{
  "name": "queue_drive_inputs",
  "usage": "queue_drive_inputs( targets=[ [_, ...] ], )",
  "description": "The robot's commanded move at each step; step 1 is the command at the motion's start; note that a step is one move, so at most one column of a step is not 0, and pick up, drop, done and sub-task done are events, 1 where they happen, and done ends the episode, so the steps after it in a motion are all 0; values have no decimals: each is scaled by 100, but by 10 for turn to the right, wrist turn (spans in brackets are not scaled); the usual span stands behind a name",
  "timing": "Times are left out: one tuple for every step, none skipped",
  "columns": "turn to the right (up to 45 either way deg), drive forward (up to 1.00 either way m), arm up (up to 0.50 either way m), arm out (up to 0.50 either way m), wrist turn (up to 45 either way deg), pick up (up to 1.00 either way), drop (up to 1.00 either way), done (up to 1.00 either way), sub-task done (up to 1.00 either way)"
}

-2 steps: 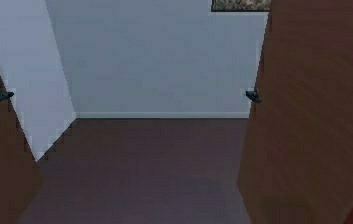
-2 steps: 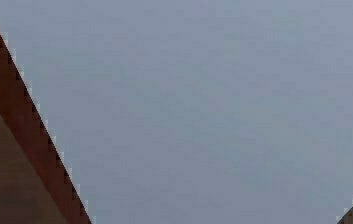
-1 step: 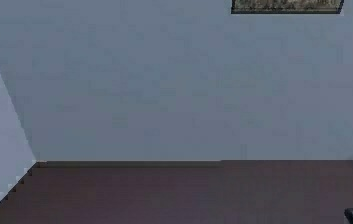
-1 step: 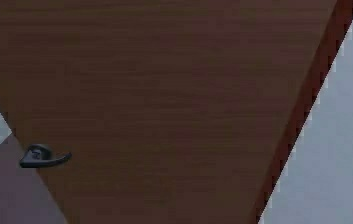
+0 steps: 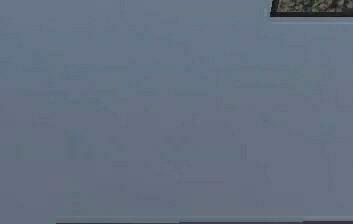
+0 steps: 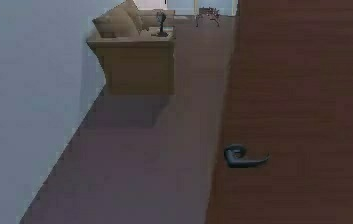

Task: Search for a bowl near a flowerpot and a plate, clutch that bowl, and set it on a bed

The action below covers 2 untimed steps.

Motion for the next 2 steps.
queue_drive_inputs(
  targets=[
    [450, 0, 0, 0, 0, 0, 0, 0, 0],
    [0, 40, 0, 0, 0, 0, 0, 0, 0]
  ],
)
